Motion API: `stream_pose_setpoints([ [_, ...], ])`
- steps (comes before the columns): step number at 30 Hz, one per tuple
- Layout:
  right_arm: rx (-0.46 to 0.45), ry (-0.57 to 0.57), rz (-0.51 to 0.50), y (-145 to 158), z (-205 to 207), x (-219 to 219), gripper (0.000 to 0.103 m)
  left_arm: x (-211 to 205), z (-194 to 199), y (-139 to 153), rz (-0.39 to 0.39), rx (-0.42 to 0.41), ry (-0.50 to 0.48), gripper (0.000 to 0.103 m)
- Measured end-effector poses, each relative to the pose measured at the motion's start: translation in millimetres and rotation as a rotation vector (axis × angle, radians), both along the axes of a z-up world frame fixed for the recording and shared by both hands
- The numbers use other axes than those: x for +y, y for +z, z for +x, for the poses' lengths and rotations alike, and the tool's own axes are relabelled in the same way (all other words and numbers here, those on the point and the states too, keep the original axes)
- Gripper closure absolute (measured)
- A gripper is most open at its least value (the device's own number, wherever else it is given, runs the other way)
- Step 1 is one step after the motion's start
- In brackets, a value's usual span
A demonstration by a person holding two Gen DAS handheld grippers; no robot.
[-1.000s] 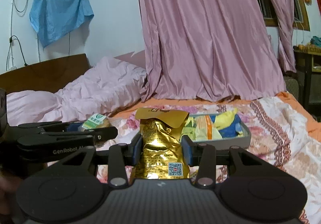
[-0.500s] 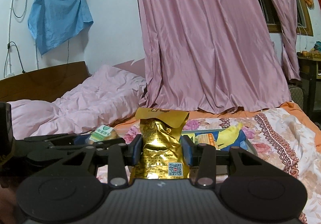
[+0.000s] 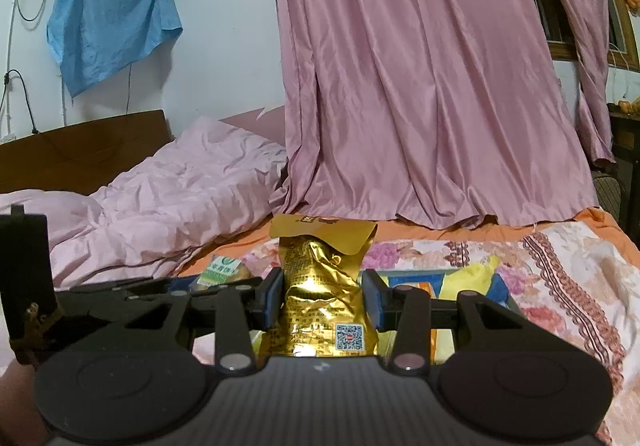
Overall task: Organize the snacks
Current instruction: 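Carry the pastry and gold packet toward the grey tray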
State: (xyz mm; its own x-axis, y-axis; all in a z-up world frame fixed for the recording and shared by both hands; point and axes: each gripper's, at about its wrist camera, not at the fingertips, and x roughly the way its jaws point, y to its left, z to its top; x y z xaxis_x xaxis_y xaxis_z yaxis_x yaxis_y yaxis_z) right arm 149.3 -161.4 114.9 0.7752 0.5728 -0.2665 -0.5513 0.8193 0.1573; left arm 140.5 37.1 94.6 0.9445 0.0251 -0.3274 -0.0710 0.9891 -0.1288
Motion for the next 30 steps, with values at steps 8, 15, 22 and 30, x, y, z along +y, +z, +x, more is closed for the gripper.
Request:
stream_pose_setpoints([
  [8, -0.013, 0.004, 0.028, -21, 55, 19, 0.057, 21, 45, -20, -0.018, -0.002, 0.028, 0.053],
  [15, 0.071, -0.016, 0.016, -65, 89, 23, 0.057, 25, 72, -49, -0.035, 0.016, 0.018, 0.052],
  [22, 0.16, -0.017, 0.013, -94, 115, 25, 0.057, 18, 87, -76, -0.004, 0.073, 0.003, 0.052],
  [30, 0.153, 0.007, -0.014, -101, 121, 39, 0.057, 15, 97, -88, 0.017, 0.087, 0.005, 0.052],
])
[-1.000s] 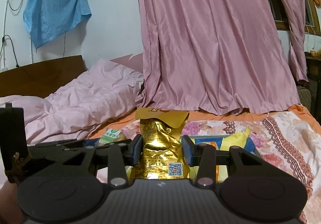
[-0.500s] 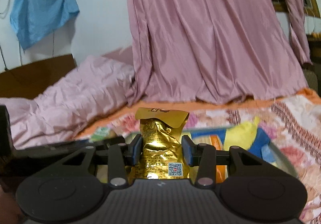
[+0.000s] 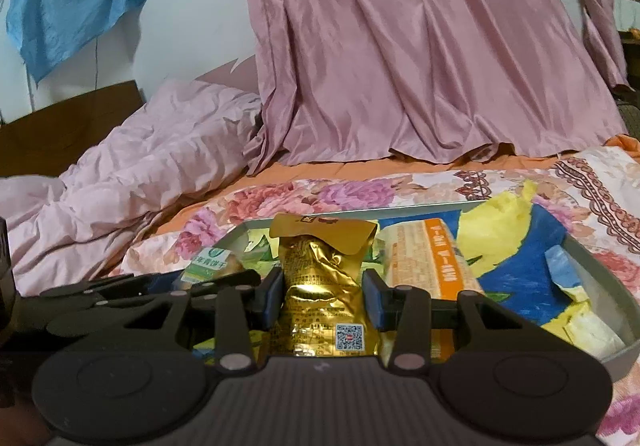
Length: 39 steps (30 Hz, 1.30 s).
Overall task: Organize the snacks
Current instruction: 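Carry the pastry and gold packet toward the grey tray, then lower the pastry and gold packet into the tray and open both tools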
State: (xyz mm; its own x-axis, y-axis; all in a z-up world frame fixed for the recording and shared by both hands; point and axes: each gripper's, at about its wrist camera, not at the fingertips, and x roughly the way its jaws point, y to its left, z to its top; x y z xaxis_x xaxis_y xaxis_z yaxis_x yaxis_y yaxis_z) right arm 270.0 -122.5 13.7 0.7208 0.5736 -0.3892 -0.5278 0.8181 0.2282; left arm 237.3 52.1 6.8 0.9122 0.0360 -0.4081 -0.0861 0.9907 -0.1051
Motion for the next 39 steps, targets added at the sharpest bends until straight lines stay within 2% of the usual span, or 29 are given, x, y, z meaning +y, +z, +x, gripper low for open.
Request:
stream_pose_setpoints([
  [11, 0.046, -0.029, -0.089, -21, 11, 14, 0.057, 3, 8, -14, 0.03, 0.062, 0.018, 0.052],
  [31, 0.067, -0.043, -0.084, -22, 12, 7, 0.054, 1, 9, -12, 0.051, 0.065, 0.028, 0.045],
  [39, 0.055, -0.048, -0.038, -10, 10, 1, 0.05, 1, 6, -4, 0.056, 0.04, 0.047, 0.025],
])
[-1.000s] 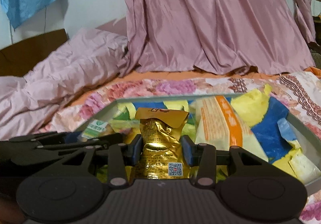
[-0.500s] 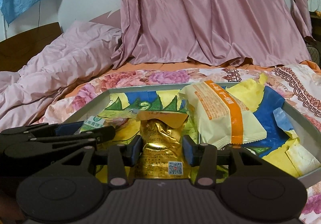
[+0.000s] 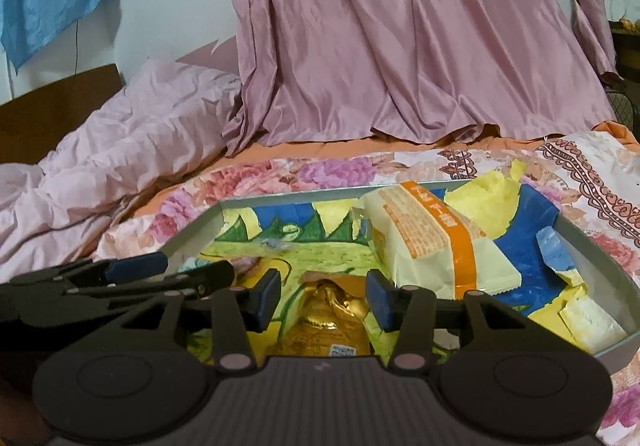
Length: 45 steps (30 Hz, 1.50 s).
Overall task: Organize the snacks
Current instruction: 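Lower the pastry and gold packet into the tray and open both tools, then withdraw both open tools from the tray toward the loose snack pile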
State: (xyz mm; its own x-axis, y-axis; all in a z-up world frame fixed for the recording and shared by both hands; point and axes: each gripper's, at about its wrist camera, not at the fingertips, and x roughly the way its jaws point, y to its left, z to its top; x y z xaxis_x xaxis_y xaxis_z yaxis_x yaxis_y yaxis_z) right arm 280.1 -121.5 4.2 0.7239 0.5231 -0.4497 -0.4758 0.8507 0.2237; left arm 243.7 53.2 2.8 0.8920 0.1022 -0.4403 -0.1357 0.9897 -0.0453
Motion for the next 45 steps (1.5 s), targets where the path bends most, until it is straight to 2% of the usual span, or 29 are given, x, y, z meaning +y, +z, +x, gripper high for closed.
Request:
stream_pose_setpoints([
  [3, -0.004, -0.013, 0.012, 4, 1, -3, 0.04, 3, -1, 2, -0.003, -0.005, 0.015, 0.017],
  [8, -0.013, -0.043, 0.025, 6, 0, -9, 0.018, 9, 0, 5, -0.024, -0.001, 0.029, 0.007],
  [14, 0.0, -0.056, 0.058, 9, 1, -14, 0.004, 12, 1, 8, -0.046, -0.001, 0.016, 0.001],
  [18, -0.012, -0.067, 0.064, 16, -6, -18, 0.0, 8, 0, 12, -0.035, 0.0, -0.01, 0.001],
  [24, -0.076, -0.089, 0.072, 32, -22, -23, 0.0, 2, -8, 24, -0.017, -0.032, -0.032, 0.001],
  [33, -0.12, -0.096, 0.119, 53, -50, -38, 0.0, -7, -39, 39, 0.025, -0.024, -0.024, 0.001],
  [45, -0.122, -0.105, 0.082, 42, -119, -66, 0.0, -30, -98, 42, 0.049, -0.035, -0.055, 0.001],
])
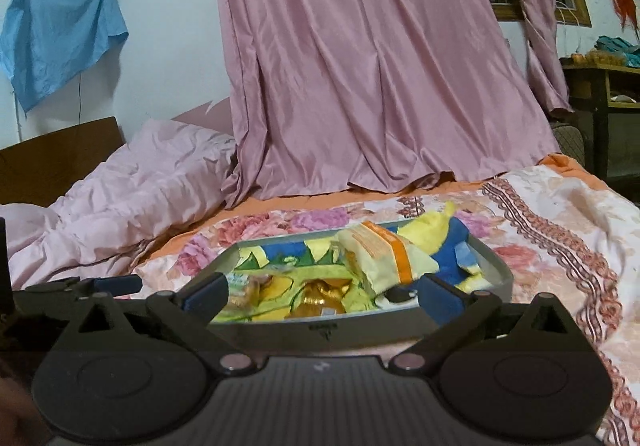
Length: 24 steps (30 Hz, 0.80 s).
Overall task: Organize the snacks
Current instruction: 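Withdraw both open tools from the tray toward the loose snack pile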
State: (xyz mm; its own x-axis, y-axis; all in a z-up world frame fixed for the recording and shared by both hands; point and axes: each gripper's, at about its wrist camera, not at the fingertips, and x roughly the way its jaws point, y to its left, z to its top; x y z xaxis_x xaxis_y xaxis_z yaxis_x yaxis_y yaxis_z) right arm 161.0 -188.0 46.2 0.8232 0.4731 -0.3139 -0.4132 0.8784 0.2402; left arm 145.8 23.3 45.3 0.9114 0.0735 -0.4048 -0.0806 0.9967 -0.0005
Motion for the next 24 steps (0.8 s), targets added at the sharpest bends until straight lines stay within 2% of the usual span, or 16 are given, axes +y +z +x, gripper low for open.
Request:
stream_pose_setpoints([
  [7, -0.019, 0.023, -0.011, -2, -33, -1, 0.0, -2, -35, 0, -0.012, 0.008, 0.006, 0.001],
  [11, 0.003, 0.022, -0.033, -9, -52, -5, 0.0, -4, -56, -2, -0.013, 0.024, 0.008, 0.001],
  [17, 0.024, 0.005, -0.032, -14, -81, -19, 0.0, -17, -85, -5, 0.016, 0.034, -0.027, 0.001],
  [24, 0.029, 0.001, -0.033, -15, -92, -29, 0.0, -28, -107, -11, 0.042, 0.047, -0.048, 0.001],
])
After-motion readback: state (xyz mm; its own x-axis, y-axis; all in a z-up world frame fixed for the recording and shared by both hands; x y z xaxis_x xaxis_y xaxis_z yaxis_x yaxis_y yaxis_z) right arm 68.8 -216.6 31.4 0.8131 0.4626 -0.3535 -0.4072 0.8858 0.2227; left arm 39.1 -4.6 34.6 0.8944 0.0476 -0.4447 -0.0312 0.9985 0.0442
